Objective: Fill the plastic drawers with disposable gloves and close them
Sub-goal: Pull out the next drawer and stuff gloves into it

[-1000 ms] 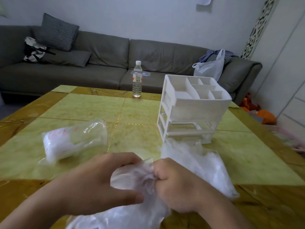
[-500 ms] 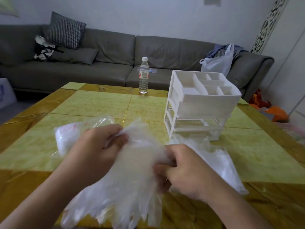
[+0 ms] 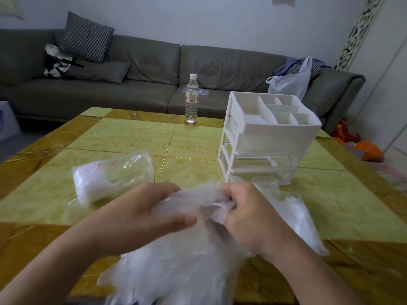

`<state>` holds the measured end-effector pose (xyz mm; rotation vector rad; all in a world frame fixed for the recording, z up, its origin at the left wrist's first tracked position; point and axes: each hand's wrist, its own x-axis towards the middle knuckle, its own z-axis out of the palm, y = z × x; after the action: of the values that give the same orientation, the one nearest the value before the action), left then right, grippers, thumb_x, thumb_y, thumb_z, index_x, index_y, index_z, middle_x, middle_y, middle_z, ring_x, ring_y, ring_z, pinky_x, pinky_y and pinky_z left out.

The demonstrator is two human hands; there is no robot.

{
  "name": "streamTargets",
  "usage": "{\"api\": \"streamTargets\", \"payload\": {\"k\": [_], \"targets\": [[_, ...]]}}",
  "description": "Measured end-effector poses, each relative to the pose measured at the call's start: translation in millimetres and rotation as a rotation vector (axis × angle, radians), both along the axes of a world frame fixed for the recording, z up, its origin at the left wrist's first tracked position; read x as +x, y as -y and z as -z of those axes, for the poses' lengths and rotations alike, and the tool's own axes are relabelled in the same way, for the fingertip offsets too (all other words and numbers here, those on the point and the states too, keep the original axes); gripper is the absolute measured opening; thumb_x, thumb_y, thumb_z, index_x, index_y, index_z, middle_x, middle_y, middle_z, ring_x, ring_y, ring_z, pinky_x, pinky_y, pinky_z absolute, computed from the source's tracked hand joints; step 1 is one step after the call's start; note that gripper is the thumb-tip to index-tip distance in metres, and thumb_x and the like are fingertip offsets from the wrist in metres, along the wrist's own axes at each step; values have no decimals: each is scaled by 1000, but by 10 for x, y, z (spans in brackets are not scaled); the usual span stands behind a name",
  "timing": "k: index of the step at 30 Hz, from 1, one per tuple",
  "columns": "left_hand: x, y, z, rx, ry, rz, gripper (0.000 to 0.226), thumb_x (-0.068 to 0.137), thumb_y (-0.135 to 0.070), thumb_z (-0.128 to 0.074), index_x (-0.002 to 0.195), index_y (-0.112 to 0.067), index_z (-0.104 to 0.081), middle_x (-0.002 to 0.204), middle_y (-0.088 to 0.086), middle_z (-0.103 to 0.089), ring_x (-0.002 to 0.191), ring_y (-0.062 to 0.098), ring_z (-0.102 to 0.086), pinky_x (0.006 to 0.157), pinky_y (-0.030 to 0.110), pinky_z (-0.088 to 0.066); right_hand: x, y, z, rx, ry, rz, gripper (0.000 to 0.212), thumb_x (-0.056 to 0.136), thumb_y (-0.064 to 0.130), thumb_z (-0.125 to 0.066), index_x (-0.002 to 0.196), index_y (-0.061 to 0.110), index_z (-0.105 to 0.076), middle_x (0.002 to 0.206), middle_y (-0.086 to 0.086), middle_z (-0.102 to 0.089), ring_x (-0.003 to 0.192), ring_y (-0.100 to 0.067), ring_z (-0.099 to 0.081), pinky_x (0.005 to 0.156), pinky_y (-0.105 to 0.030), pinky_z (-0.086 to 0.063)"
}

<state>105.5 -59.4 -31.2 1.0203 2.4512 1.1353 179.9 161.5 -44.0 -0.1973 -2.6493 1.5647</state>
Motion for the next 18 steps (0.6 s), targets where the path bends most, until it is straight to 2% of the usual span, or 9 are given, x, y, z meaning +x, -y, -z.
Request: {"api": "streamTargets", "payload": {"k": [3,6,7,9,10,12,15,17,18], "targets": [[-33,116,-57,-91,112,4,32,79,-50,-84,102,-31,-75,93,-6,-77,83,10,-74,81,41,-61,4,-80,-9,-114,40,45,11,92,8,-80,83,4,-74,81,1,-81,77,-7,-76,73,-30,-60],[-91,173,-52,0,209,-123,14,81,-37,-84,92,-42,-78,88,-11,-79,80,5,-76,76,28,-63,-14,-167,22,-165,41,95,19,90,7,-82,86,-7,-69,80,-7,-79,73,-10,-74,74,-35,-58],[-118,203,-44,21,256,-166,13,80,-41,-85,92,-38,-79,86,-7,-80,79,8,-77,77,30,-63,-17,-187,26,-180,35,105,21,89,7,-82,86,-8,-67,81,-13,-78,74,-13,-73,76,-37,-57],[-211,274,3,34,263,-192,49,73,-63,-84,93,-19,-79,86,6,-79,80,18,-76,82,41,-61,-19,-217,29,-221,17,127,21,85,11,-84,86,-5,-70,89,-22,-77,80,-21,-73,83,-47,-59],[-218,278,11,52,264,-216,62,66,-70,-81,93,-14,-78,86,10,-77,79,21,-73,80,41,-56,-18,-230,31,-238,3,145,21,83,13,-84,88,-3,-73,93,-24,-77,83,-24,-75,88,-53,-60],[-203,257,26,142,311,-271,69,63,-75,-77,95,-14,-78,91,7,-77,83,27,-72,83,40,-49,-6,-245,29,-286,-6,177,21,81,18,-86,89,1,-76,95,-22,-78,92,-30,-79,95,-58,-58],[-104,157,28,229,493,-208,66,64,-81,-76,110,-34,-78,112,-11,-78,105,10,-74,101,38,-48,1,-231,29,-337,-6,181,32,72,29,-86,94,8,-80,99,-13,-81,98,-33,-79,99,-62,-58],[-33,76,7,227,512,-154,47,65,-72,-85,102,-44,-78,107,-28,-75,101,-11,-69,95,23,-47,0,-236,25,-354,-11,180,22,77,24,-87,92,9,-81,98,-13,-81,97,-33,-79,99,-60,-58],[-1,23,0,226,499,-144,28,69,-57,-87,94,-44,-80,101,-31,-75,94,-16,-68,88,16,-47,0,-243,25,-363,-11,176,12,83,17,-85,91,9,-81,95,-14,-81,94,-34,-79,98,-60,-59]]}}
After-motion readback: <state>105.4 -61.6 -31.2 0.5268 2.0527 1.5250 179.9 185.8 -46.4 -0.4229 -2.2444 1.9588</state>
